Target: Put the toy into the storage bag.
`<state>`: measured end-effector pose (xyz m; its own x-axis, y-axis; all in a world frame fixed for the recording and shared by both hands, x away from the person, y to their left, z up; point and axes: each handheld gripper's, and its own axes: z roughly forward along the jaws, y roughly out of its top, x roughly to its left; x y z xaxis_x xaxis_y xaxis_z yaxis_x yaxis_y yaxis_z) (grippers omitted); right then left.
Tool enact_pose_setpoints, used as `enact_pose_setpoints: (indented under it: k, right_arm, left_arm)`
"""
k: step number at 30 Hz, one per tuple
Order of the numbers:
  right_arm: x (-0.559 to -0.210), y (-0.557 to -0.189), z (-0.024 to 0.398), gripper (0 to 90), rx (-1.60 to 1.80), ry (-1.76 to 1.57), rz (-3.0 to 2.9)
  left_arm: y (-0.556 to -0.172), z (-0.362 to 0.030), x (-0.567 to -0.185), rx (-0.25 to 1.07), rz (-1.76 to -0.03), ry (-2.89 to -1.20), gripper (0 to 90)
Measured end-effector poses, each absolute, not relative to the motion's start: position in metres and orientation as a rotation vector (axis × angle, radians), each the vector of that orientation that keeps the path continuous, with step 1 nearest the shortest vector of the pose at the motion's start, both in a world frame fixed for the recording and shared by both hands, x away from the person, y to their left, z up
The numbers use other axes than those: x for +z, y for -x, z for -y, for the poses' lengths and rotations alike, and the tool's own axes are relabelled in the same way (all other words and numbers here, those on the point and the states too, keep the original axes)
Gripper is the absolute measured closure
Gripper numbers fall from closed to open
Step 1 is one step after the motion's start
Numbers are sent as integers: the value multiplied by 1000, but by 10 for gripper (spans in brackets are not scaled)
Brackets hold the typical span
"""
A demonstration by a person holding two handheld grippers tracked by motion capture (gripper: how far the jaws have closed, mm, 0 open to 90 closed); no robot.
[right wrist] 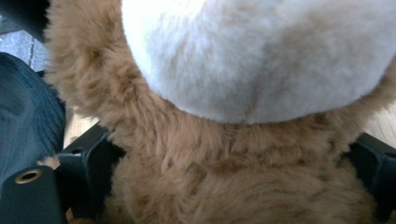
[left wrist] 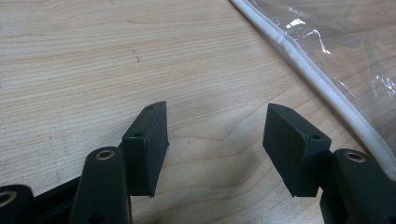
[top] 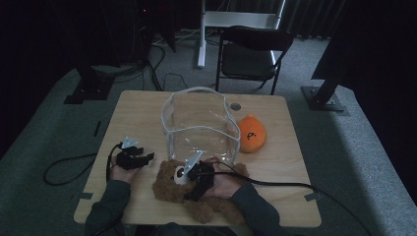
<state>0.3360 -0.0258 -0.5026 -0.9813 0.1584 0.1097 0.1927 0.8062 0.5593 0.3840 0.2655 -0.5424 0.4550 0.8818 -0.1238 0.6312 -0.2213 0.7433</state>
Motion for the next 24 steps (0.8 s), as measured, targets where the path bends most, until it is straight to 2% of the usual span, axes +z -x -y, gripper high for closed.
enact_pose_setpoints:
  k: [3,7,9,16,24]
  right_arm:
    - [-503,-336,24,99,-896,286,2947]
    - [-502,-333,18,155,-888,275,2979]
    - [-501,-333,22,216,-924,290,2967]
    - [-496,-328,29,311,-1022,279,2976]
    - [-490,-323,41,341,-1123,274,2962]
  left_arm:
    - [-384,-265,-542,422,-1264,-1954,409]
    - [-384,-265,-542,424,-1264,-1954,409]
    - [-384,-265,-542,426,-1261,-1955,409]
    - [-384,-265,-543,424,-1262,-1952,409]
    - [-384,-266,-543,420,-1261,-1951,410]
